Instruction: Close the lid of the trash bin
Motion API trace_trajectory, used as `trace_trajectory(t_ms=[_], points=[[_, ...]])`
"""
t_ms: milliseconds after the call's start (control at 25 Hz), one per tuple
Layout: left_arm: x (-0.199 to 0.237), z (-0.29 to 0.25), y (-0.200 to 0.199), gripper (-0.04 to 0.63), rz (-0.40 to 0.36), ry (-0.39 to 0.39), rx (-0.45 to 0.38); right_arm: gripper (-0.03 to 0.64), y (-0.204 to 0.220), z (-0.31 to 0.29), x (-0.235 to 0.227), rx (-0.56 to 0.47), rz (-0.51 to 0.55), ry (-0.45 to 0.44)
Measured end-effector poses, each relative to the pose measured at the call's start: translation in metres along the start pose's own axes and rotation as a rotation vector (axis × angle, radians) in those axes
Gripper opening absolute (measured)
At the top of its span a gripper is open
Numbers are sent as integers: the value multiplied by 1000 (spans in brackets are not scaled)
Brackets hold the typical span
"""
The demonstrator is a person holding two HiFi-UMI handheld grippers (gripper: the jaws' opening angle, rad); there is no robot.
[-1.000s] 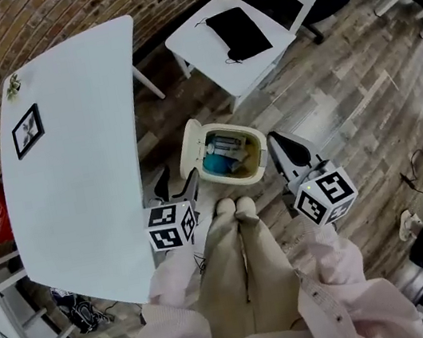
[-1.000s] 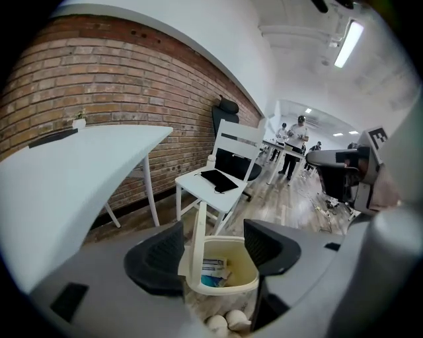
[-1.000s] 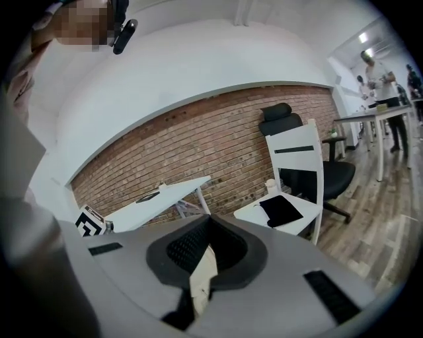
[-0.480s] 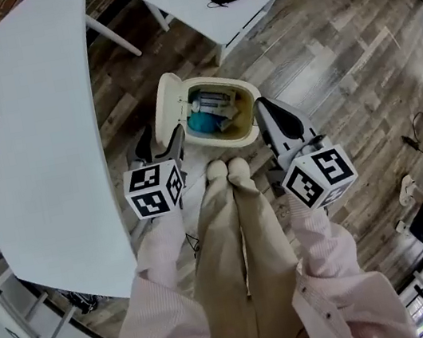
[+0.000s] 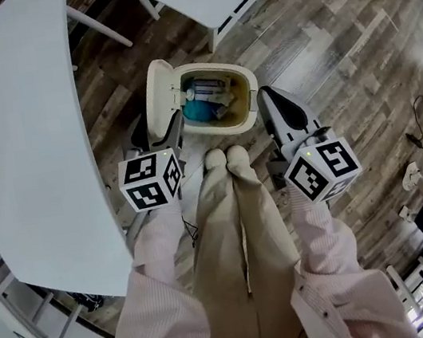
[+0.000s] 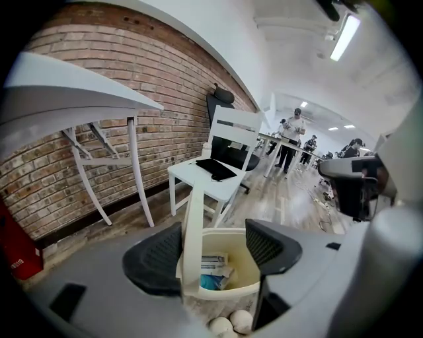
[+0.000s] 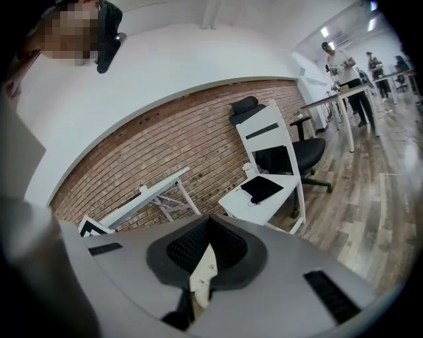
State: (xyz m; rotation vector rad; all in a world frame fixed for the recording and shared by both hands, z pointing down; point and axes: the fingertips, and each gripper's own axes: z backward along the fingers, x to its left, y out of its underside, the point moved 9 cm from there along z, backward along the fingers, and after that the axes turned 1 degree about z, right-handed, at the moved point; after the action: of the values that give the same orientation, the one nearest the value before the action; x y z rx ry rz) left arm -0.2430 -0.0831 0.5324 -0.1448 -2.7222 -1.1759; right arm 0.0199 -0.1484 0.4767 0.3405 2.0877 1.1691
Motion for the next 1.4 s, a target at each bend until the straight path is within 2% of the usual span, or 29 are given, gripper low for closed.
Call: trace_trajectory(t_ms=[280,1400], points=[[-10,-2,1,299,-15,16,-1,3,7,10,-7,-10,-16,32],[-74,-16,19,304,-122,215,60,3,48,75,-17,-68,-117,230]])
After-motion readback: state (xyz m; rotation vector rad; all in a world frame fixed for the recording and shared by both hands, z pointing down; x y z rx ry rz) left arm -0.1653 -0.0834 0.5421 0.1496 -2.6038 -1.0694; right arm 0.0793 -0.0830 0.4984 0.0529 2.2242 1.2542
